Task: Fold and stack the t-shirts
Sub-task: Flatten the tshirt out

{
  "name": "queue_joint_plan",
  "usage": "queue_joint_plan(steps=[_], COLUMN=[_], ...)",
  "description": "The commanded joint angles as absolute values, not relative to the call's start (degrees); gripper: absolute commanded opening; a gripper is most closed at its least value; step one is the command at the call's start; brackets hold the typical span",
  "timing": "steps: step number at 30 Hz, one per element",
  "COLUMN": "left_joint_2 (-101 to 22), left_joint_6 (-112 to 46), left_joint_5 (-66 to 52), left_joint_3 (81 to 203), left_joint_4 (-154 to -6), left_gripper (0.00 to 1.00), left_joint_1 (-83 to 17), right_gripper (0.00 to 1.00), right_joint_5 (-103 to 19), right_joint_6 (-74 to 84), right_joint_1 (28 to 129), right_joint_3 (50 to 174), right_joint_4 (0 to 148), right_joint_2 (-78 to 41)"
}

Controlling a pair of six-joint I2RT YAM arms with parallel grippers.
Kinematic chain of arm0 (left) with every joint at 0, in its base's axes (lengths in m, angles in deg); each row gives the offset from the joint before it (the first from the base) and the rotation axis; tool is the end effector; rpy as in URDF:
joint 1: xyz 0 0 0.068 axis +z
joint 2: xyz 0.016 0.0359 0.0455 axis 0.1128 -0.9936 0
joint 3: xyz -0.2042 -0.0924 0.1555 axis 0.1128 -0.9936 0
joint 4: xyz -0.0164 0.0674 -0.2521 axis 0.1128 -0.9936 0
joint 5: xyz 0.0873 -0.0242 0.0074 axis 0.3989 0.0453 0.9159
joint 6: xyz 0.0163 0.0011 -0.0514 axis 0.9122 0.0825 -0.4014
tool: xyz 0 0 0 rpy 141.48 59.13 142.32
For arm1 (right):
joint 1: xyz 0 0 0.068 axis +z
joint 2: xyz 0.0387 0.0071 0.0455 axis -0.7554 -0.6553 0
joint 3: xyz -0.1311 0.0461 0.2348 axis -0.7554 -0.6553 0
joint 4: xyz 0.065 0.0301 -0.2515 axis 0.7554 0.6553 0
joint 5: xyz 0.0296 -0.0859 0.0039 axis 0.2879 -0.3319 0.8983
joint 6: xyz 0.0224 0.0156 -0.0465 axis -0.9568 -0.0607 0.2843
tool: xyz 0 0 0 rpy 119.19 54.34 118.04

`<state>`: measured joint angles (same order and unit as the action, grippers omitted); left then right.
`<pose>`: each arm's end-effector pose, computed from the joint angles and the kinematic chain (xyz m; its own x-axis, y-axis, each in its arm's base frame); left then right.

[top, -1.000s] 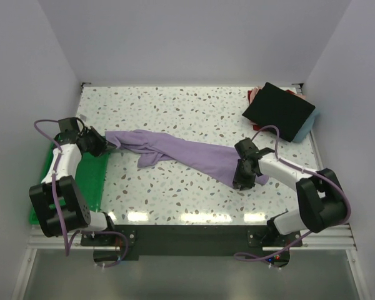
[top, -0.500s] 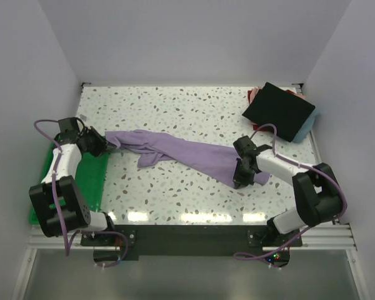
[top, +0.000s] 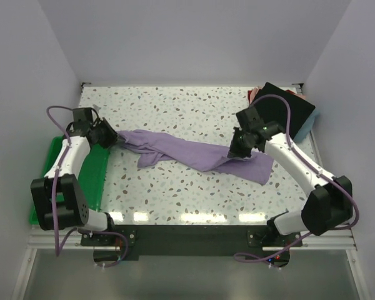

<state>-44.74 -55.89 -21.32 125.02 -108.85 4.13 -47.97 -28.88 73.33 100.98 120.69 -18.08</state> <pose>0.2879 0.0401 0.2385 -0.6716 -0.6640 -0.3285 -0.3954 0.6963 -0.5990 0.2534 0.1154 0.2644 -0.8970 0.3075 -0.3176 0.2098 0.9285 0.3065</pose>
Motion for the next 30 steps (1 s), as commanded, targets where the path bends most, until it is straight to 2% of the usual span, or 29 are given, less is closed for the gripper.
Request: queue_joint_plan(steps=[1,6,12,14,15,17,21,24,28,30], left_joint_2=[-47.0,-54.9,-65.8,-68.3,-68.5,-66.3,-56.8,-48.6,-40.3,-39.1], left_joint_6=[-58.8,-61.1,-64.1,-66.4,-67.4,-71.2,-75.3,-76.0,-79.5,-80.0], left_joint_5=[-19.6,-20.9,-22.6,-22.8,-23.1,-24.4,-24.7,-22.1,-20.9,-20.3], left_joint_3=[133.0,151.2,189.4,196.4,200.1,199.8,191.3,184.7,183.7,187.2], left_joint_4=[-105.6,-106.6,-112.9,-113.6,-112.5,-109.1,-94.7,-89.2,-86.2,-87.5], left_gripper=[0.00,0.00,0.00,0.00,0.00,0.00,0.00,0.00,0.00,0.00], left_joint_1=[2.5,1.8,1.8,2.0,2.3,2.6,3.5,5.2,12.7,14.4], right_gripper=[0.00,0.00,0.00,0.00,0.00,0.00,0.00,0.00,0.00,0.00], right_joint_5=[-51.3,-53.9,-56.4,-56.5,-56.5,-56.5,-57.7,-60.5,-65.1,-66.9], right_joint_6=[-26.4,-22.4,-19.3,-19.1,-19.2,-18.9,-18.3,-17.1,-14.2,-13.1], right_joint_1=[73.3,72.6,70.9,70.0,69.7,69.3,69.3,69.3,69.4,69.4], right_joint_3=[111.1,135.0,170.1,179.5,180.9,179.1,168.5,162.9,157.9,155.7], right_joint_4=[125.5,130.5,139.9,140.3,139.1,135.5,124.9,118.6,113.1,110.1], right_joint_2=[-18.9,-27.8,-40.9,-42.5,-42.2,-39.6,-29.1,-21.4,-12.4,-7.8])
